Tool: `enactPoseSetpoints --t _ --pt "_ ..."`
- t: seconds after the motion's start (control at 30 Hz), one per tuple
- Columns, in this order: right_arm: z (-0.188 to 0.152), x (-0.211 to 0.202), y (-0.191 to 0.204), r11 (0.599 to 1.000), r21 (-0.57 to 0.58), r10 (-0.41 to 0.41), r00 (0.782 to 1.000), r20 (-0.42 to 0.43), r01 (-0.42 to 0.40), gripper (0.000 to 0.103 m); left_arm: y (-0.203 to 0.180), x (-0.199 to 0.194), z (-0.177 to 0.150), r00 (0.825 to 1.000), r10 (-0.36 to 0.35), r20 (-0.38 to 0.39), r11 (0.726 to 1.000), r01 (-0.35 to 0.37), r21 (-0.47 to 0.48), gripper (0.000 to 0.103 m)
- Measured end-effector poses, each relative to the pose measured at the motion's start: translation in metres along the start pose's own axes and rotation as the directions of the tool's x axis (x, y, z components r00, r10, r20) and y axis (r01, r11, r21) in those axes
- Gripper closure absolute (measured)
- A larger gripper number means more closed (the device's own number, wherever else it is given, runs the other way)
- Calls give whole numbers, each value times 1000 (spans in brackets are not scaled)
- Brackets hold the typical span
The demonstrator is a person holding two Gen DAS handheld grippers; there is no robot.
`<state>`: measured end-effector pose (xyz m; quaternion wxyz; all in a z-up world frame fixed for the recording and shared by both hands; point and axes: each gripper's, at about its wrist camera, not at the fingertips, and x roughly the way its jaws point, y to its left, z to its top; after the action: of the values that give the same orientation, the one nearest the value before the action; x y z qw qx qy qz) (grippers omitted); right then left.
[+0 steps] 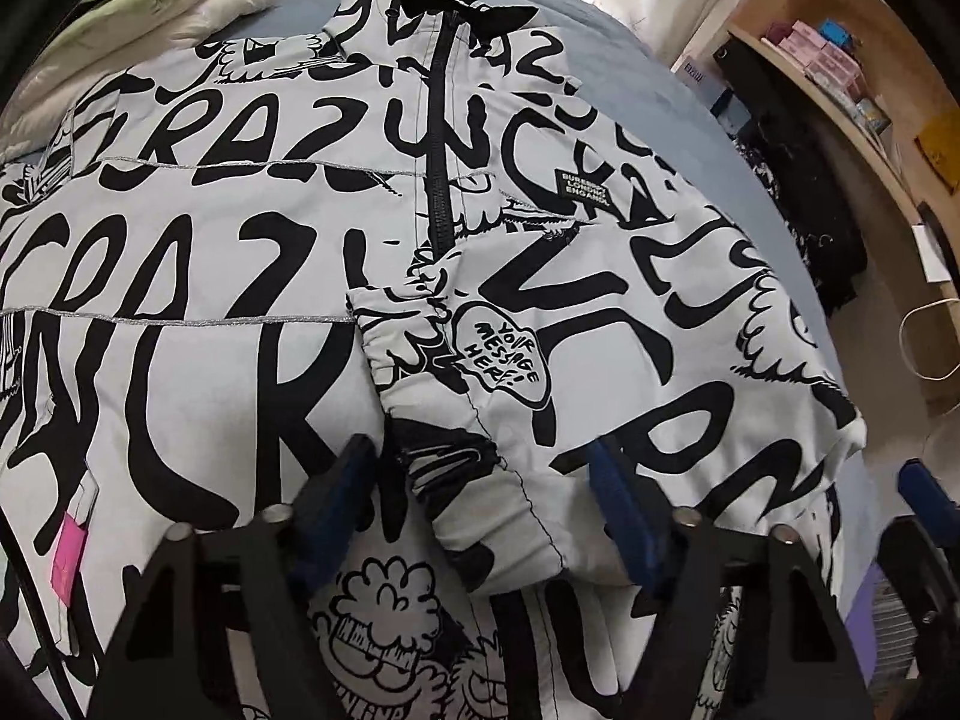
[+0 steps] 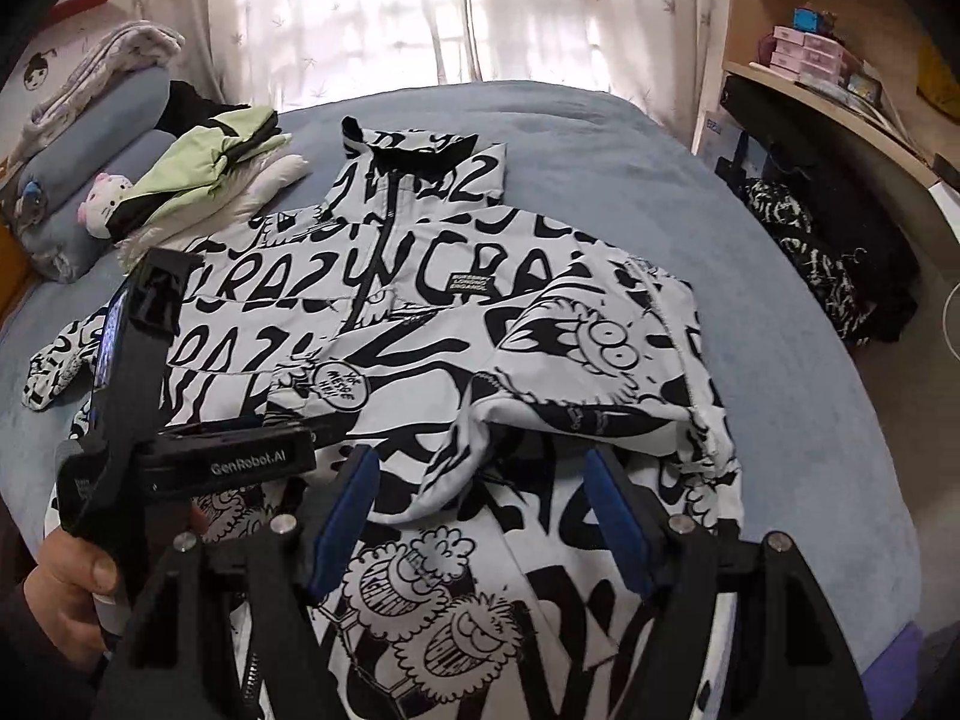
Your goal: Fold large clothes
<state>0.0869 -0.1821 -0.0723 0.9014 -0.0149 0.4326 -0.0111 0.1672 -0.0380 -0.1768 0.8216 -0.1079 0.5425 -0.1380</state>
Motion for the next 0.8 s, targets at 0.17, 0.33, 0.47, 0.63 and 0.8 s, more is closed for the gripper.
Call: enactPoseSetpoints --t 0.17,0.33,0.47,0.63,0.8 --pt "0 0 -1 1000 4 0 1000 4 0 32 3 0 4 1000 14 -3 1000 -14 2 84" --pt "-1 2 0 1000 4 -6 1000 -5 6 32 -6 -14 12 999 3 45 999 -5 33 92" --pt "-2 2 -2 1000 13 -4 1000 -4 4 32 -19 -27 18 996 -4 91 997 -4 83 95" --pt "-3 3 -7 1000 25 -13 1000 -5 13 32 -34 -42 24 990 3 139 989 -23 145 96" --pt "-4 8 -15 999 48 -18 1000 -17 18 32 -44 -57 30 980 22 196 977 -62 202 96"
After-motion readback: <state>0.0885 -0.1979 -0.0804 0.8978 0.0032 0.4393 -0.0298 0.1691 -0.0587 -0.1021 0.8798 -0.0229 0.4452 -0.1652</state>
